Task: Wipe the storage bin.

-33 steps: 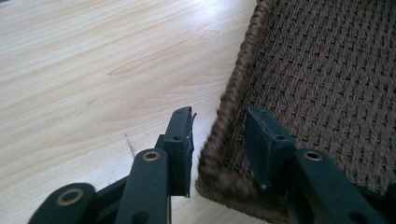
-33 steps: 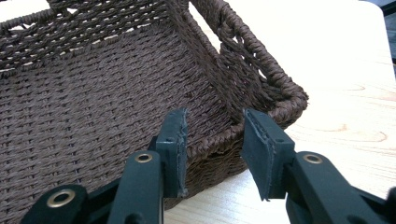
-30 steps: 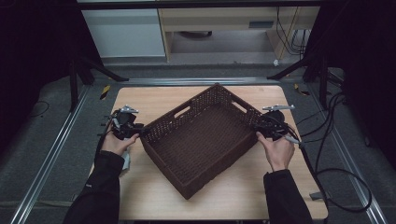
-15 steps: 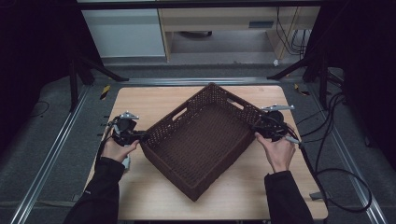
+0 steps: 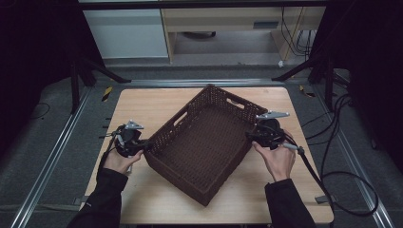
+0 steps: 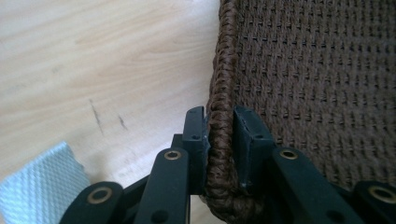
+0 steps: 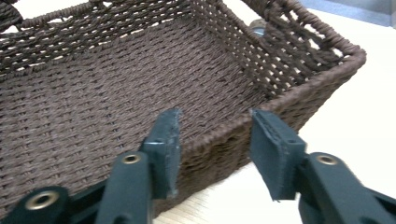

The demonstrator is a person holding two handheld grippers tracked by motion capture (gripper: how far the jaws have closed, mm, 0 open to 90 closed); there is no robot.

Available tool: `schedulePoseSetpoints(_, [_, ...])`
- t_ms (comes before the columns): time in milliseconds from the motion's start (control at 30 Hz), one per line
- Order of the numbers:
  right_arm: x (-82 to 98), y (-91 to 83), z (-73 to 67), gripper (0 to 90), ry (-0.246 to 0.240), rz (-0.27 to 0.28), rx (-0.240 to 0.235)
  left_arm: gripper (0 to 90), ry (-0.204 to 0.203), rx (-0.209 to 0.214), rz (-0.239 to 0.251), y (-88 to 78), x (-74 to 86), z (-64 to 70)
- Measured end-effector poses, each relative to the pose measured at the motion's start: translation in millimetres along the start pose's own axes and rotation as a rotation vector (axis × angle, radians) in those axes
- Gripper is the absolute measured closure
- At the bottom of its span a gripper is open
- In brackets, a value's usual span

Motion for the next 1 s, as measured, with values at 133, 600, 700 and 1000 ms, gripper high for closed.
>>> schedulePoseSetpoints(133, [0.4,5.3,-2.0,60.5,0.023,-0.006,-0.009,75.9,0.018,-0.008,-0.001,-1.1,-1.4,-0.5])
schedulePoseSetpoints(600, [-5.3,12.8,3.4,63.6,0.044,0.0,0.021,66.7,0.094,0.025,0.083,0.0,-14.1,-5.1])
schedulePoseSetpoints(700, [-7.7,15.8,5.7,63.9,0.048,0.003,0.028,66.7,0.091,0.035,0.07,3.5,-17.5,-6.4])
schedulePoseSetpoints(1000, [-9.9,15.1,4.9,59.8,0.046,0.005,0.033,79.8,0.095,0.05,0.043,10.7,-21.3,-3.3])
Point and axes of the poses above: each handheld gripper's, and its own axes: y roughly forward along the jaws, x roughly out of its underside, z roughly to its right, the point moved 3 cm from there along y, roughly forward along the jaws, and after that the axes turned 3 degrees about y, right-handed, at the moved point
